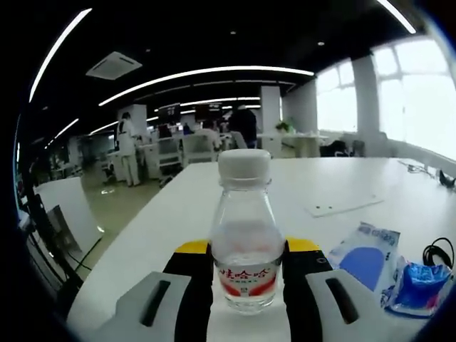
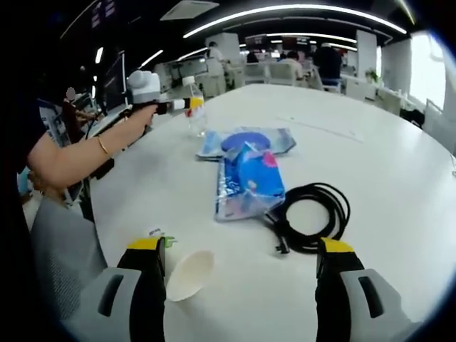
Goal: Arrange the tabletop items into an orderly group along one side of the table until the central work area is clear of visible clutter.
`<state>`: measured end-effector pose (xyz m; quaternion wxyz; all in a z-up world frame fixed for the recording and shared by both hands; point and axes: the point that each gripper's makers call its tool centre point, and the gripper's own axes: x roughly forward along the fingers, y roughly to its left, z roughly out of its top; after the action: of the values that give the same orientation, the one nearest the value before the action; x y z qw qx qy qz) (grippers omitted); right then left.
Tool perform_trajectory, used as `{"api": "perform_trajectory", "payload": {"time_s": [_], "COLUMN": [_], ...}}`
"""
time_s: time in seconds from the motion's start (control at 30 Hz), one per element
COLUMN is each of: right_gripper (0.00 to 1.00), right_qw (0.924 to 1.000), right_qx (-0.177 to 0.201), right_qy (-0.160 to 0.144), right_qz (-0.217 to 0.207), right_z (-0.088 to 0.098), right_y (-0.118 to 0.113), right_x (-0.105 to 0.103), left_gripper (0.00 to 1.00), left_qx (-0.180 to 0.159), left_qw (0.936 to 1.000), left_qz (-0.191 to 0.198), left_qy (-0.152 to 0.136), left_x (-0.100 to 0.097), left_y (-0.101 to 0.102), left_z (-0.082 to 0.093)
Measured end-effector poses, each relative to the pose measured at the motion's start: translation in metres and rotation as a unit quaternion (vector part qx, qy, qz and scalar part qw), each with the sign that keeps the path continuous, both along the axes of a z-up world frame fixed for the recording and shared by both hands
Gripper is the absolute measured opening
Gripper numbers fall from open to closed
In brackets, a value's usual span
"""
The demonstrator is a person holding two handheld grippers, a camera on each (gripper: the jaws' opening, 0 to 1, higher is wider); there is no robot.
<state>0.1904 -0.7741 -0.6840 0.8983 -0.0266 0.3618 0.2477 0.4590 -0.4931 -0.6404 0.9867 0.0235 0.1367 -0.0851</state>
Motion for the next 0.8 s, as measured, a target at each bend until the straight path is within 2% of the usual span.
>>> {"api": "perform_trajectory", "payload": {"time_s": [0.43,0.5,0.63,0.73,0.77,0.8], "right_gripper": [0.85,0.85,0.85,0.85,0.85,0.86], "right_qw": [1.0000,1.0000,0.9999,0.9998,0.9997,0.9997], "right_qx": [0.007,0.007,0.008,0.014,0.016,0.017], "right_qy": [-0.003,-0.003,-0.006,-0.011,-0.012,-0.014], "right_qz": [0.004,0.003,-0.004,-0.009,-0.010,-0.011], "right_z": [0.000,0.000,0.002,0.005,0.006,0.008], "right_y": [0.007,0.006,0.003,0.002,0.002,0.001], "right_x": [0.002,0.001,0.003,0.005,0.006,0.008], "left_gripper": [0.37,0.38,0.58,0.66,0.67,0.69], "left_qx": [0.000,0.019,0.024,0.020,0.015,-0.017], "left_qw": [0.9999,0.9997,0.9996,0.9997,0.9998,0.9998], "left_qz": [0.012,0.017,0.016,0.013,0.009,0.010], "left_qy": [-0.004,0.001,-0.009,-0.003,-0.002,0.004], "left_x": [-0.004,-0.005,-0.005,-0.008,-0.010,-0.013], "left_y": [-0.002,-0.001,-0.005,-0.008,-0.009,-0.013], "left_z": [0.000,-0.002,0.002,0.002,0.003,0.004]}}
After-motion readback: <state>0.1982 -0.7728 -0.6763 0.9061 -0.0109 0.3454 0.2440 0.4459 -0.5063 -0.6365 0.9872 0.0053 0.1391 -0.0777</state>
